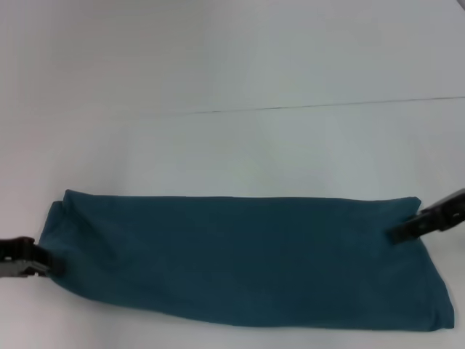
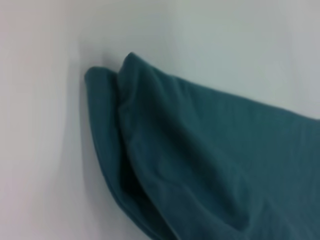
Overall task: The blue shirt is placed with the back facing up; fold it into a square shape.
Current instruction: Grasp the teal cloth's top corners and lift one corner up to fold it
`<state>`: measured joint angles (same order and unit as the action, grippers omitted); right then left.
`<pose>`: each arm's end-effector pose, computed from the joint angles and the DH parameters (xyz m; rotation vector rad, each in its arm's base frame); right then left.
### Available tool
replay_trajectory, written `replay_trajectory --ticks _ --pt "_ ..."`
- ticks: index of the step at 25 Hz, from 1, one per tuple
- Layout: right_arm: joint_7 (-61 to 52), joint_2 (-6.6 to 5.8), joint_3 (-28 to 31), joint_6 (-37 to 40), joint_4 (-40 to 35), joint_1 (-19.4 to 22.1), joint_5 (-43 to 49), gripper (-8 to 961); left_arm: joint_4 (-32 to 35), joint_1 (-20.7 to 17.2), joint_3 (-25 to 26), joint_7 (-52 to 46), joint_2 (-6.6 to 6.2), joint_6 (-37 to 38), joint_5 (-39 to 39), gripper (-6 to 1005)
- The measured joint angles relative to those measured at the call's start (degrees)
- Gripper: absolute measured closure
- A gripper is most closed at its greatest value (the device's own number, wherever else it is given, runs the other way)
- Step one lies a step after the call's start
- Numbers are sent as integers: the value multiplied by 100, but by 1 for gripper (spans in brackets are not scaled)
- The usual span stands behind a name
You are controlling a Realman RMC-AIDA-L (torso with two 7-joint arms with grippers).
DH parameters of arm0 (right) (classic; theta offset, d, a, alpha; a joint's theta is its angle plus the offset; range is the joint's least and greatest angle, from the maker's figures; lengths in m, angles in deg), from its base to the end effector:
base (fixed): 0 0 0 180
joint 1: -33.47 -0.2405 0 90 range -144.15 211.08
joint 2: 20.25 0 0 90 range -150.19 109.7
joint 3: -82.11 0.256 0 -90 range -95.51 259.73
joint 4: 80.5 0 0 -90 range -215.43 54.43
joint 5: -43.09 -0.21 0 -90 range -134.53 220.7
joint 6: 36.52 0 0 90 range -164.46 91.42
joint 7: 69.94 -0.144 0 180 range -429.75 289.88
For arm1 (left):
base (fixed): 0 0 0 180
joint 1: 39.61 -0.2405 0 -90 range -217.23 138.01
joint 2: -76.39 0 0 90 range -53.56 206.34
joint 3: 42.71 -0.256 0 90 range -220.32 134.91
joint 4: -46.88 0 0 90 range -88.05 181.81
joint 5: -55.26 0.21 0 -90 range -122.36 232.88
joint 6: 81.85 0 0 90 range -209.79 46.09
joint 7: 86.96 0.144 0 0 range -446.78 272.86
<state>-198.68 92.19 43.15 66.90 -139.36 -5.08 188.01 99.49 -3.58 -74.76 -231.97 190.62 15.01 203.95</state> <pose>0.2532 0.3556 0.0897 -2.5966 1.3634 -0.0523 -0.2941 0.3437 0.0727 -2.1832 -1.8997 -0.0891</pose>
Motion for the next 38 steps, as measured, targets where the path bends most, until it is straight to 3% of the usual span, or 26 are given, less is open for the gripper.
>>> replay_trajectory --ticks 2,7,9,10,18,22,29,38 --pt "71 131 -19 -215 186 -48 -36 200 18 14 31 33 -18 15 -31 882" --pt "504 647 -25 -691 295 -54 -370 443 71 96 111 225 -88 165 -378 882" --pt "750 749 -97 -963 445 -5 -756 525 133 137 117 312 -105 265 -580 882" --pt "992 749 -265 -1339 923 31 -1342 567 256 158 122 394 -113 371 -784 882" --pt "1552 772 -839 -2428 1949 -41 -2169 901 500 190 121 533 -133 534 -1195 882" --pt "2417 773 -1298 -2831 2268 29 -2585 944 481 203 119 553 -138 504 -1207 882" --pt "2921 734 -1292 -2843 2369 151 -2928 953 499 287 193 543 -206 563 -1342 882" --pt "706 703 -1661 -2793 1446 -124 -2089 954 419 742 259 432 -421 974 -1400 883"
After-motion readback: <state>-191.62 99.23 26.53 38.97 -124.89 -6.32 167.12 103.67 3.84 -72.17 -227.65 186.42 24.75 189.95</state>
